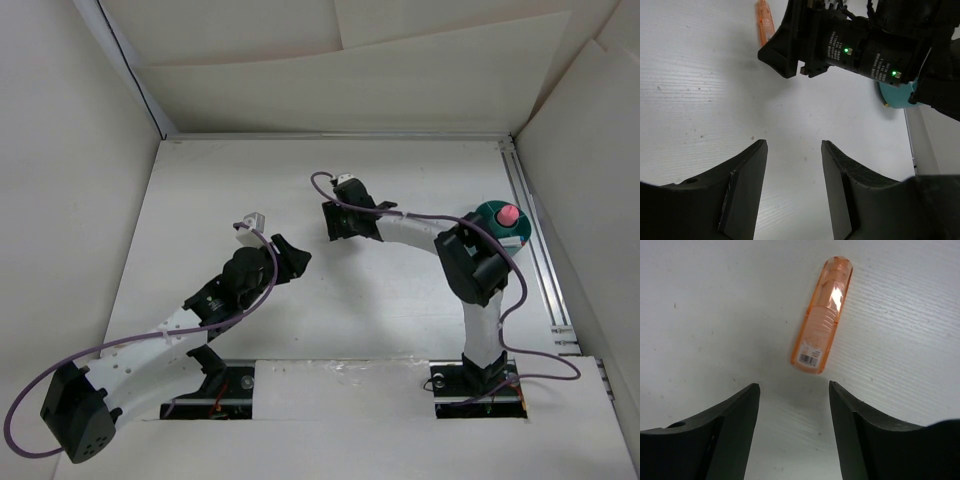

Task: Sort the stationery into containers
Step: Pick up the pen from the center of the board.

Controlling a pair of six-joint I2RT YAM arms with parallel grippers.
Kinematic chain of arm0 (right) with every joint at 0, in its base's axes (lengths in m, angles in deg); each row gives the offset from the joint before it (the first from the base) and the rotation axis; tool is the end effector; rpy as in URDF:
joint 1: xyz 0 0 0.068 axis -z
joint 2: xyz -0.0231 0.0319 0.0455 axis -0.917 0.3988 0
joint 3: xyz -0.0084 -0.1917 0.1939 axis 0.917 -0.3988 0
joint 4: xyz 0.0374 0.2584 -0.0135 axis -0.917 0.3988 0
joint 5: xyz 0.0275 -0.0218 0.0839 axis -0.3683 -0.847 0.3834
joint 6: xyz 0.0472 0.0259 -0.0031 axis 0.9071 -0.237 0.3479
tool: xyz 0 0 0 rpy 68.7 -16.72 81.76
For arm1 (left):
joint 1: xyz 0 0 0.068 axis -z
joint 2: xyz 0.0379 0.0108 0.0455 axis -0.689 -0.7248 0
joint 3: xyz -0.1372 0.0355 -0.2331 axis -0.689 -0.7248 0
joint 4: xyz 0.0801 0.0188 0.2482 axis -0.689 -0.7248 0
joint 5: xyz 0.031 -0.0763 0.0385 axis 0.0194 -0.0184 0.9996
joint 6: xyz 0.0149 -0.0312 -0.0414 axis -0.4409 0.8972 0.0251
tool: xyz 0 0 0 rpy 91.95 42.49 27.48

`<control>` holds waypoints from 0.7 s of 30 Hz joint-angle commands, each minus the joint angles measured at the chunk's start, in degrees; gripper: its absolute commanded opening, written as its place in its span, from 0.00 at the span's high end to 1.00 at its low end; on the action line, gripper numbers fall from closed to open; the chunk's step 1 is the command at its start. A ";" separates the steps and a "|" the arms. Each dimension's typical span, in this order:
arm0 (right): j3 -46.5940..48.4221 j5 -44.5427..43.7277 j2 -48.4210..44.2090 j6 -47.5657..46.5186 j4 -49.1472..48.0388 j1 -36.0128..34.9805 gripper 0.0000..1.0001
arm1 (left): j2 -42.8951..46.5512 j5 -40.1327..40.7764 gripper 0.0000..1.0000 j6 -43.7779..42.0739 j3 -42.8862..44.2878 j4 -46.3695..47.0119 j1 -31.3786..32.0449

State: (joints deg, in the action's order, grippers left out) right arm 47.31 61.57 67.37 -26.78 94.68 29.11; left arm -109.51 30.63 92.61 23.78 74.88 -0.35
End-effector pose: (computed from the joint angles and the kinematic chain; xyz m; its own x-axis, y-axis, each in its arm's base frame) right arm 0.3490 0.2618 0.1740 -0.7063 -0.2111 -0.6757 -0.3719 0.9228 0.1004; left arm 0.1495 -0.1316 0.2582 -0.4941 -0.4833 -0.7227 0.2787 0.6993 -0.6582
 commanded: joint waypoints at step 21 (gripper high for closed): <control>6.47 -11.98 7.01 8.68 -3.27 -1.11 0.83 | 1.01 0.55 0.56 -0.81 0.60 0.67 -0.13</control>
State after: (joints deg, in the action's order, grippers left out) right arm 51.88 50.86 73.07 -19.26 92.72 27.93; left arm -109.49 30.67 92.56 23.78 74.86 -0.35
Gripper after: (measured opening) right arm 0.334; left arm 0.441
